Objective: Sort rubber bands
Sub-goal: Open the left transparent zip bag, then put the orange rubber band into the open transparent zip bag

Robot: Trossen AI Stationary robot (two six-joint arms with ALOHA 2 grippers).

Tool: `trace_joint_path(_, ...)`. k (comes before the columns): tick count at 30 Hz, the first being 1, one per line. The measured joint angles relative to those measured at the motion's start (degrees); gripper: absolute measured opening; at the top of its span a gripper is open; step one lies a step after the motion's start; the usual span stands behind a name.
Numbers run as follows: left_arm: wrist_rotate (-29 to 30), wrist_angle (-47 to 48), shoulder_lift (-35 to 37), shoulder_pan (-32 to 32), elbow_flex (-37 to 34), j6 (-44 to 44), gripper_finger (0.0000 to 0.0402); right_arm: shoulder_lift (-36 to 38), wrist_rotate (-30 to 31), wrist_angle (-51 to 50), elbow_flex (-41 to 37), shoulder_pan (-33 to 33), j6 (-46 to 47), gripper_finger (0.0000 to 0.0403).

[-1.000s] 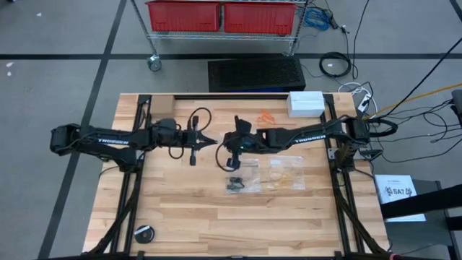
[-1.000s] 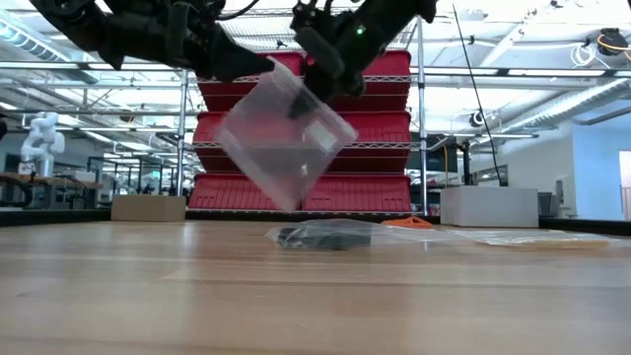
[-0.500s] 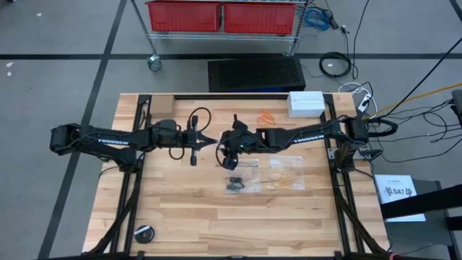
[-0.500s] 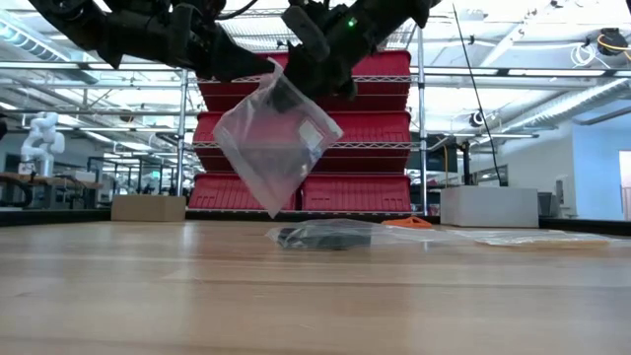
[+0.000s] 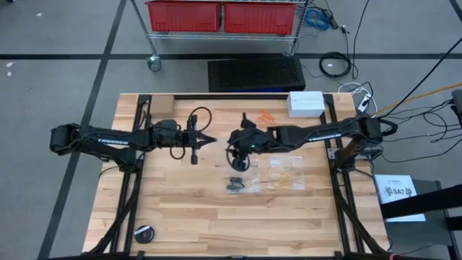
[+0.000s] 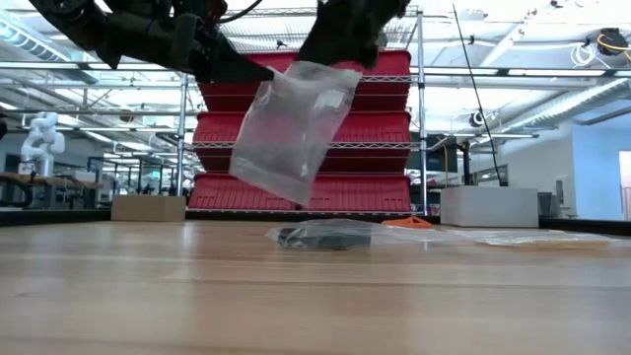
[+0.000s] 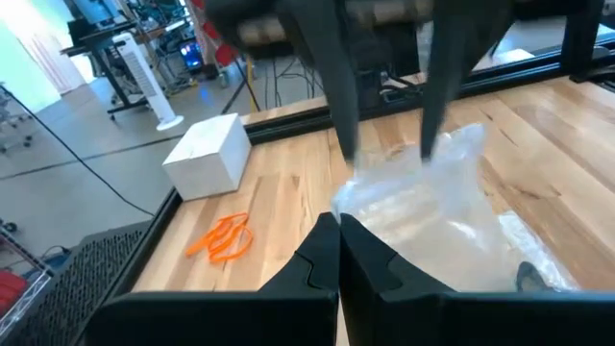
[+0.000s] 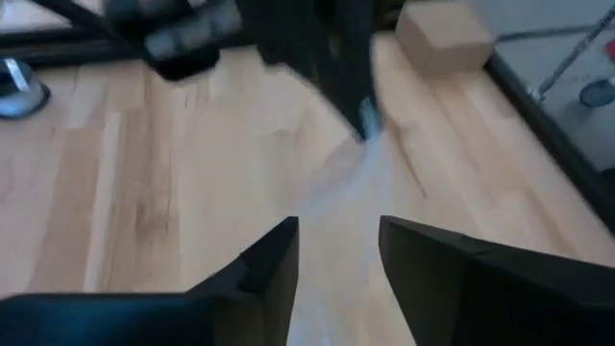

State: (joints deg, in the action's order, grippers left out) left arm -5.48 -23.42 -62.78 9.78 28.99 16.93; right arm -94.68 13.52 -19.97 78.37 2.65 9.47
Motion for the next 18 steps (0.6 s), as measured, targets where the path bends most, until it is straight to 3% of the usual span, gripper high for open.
trace_joint_path(4, 0.0, 0.2, 0.0, 0.0, 0.0, 0.0, 0.0000, 4.6, 5.0, -4.7, 0.1, 0.2, 0.1, 0.0158)
trace_joint_path(7, 0.0, 0.2, 0.0, 0.0, 0.0, 0.0, 0.0000, 6.2, 13.4, -15.5, 0.1, -1.3, 1.8, 0.0161)
trace_joint_path(9, 0.0, 0.2, 0.0, 0.0, 0.0, 0.1, 0.0000, 6.2, 15.1, -23.8, -0.2, -3.9, 4.9, 0.0161)
trace_joint_path(14, 0.0, 0.2, 0.0, 0.0, 0.0, 0.1, 0.0000, 6.1, 11.4, -25.9, -9.0, -12.2, 7.1, 0.0162)
trace_joint_path(18, 0.0, 0.2, 0.0, 0.0, 0.0, 0.1, 0.0000, 6.1, 3.8, -13.3, -19.9, -19.6, 3.3, 0.0162)
